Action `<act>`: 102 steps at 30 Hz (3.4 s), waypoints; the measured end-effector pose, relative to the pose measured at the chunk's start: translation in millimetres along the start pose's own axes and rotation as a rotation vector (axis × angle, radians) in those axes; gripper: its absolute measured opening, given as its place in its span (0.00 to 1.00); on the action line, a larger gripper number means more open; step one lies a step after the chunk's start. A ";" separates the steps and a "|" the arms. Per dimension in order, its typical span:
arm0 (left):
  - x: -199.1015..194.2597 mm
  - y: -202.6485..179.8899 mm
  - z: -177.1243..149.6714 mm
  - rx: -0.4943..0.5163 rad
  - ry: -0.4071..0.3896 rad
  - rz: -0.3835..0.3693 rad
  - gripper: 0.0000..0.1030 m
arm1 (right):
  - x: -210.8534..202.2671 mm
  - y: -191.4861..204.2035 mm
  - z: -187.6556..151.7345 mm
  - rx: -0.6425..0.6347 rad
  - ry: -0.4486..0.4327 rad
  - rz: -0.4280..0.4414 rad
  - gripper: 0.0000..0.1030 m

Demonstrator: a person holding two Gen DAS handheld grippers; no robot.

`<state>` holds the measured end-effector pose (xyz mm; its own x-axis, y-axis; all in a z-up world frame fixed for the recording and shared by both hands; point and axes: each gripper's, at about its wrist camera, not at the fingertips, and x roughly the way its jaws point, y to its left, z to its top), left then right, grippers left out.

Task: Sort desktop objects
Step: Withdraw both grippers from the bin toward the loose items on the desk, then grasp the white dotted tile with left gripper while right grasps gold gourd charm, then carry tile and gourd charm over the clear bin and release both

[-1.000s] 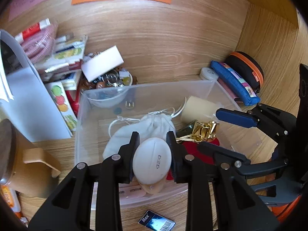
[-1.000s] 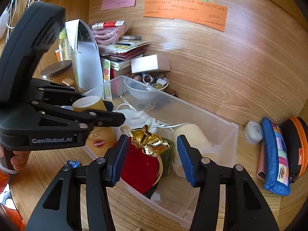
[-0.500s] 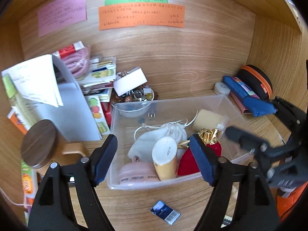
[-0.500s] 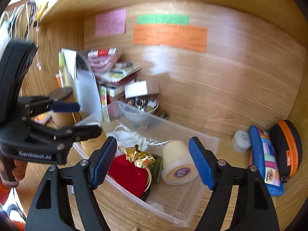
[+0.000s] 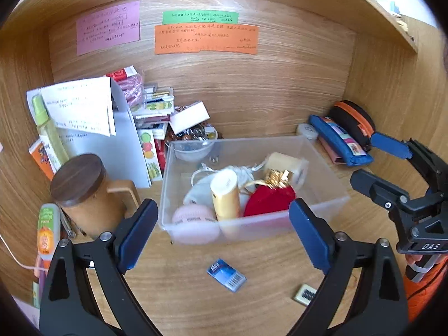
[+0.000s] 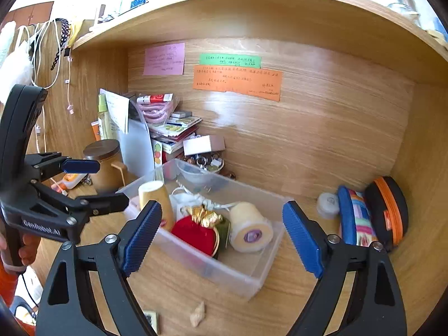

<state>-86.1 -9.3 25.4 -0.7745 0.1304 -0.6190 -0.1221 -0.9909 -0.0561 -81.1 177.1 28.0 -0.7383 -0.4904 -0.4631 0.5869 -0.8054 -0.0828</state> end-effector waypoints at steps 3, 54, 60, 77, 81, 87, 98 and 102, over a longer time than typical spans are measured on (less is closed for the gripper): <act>-6.6 -1.2 -10.9 -0.011 0.009 -0.014 0.95 | -4.7 0.8 -10.2 0.001 0.025 -0.018 0.84; 38.1 -85.4 -121.8 0.121 0.210 -0.157 0.54 | 14.3 10.0 -148.5 0.097 0.333 0.002 0.56; 39.4 -90.9 -123.1 0.145 0.187 -0.130 0.41 | 15.4 13.8 -146.2 0.092 0.319 0.007 0.42; 31.1 -78.0 -120.9 0.088 0.171 -0.139 0.32 | 6.5 23.9 -136.7 0.105 0.277 0.042 0.16; 23.1 -67.7 -114.7 0.059 0.149 -0.135 0.32 | -0.8 22.6 -127.9 0.106 0.253 0.050 0.16; 14.3 -48.4 -109.0 0.018 0.123 -0.127 0.32 | -7.6 23.2 -112.1 0.096 0.222 0.050 0.16; -4.3 -14.6 -88.6 -0.042 0.069 -0.108 0.32 | -7.4 16.2 -83.8 0.094 0.177 0.050 0.16; -7.3 0.5 -76.5 -0.063 0.052 -0.095 0.32 | -4.7 15.5 -69.2 0.075 0.163 0.045 0.16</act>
<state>-33.0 -13.2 -30.1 -0.7280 0.2239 -0.6479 -0.1531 -0.9744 -0.1647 -45.6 189.9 -32.2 -0.6446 -0.4709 -0.6023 0.5873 -0.8094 0.0042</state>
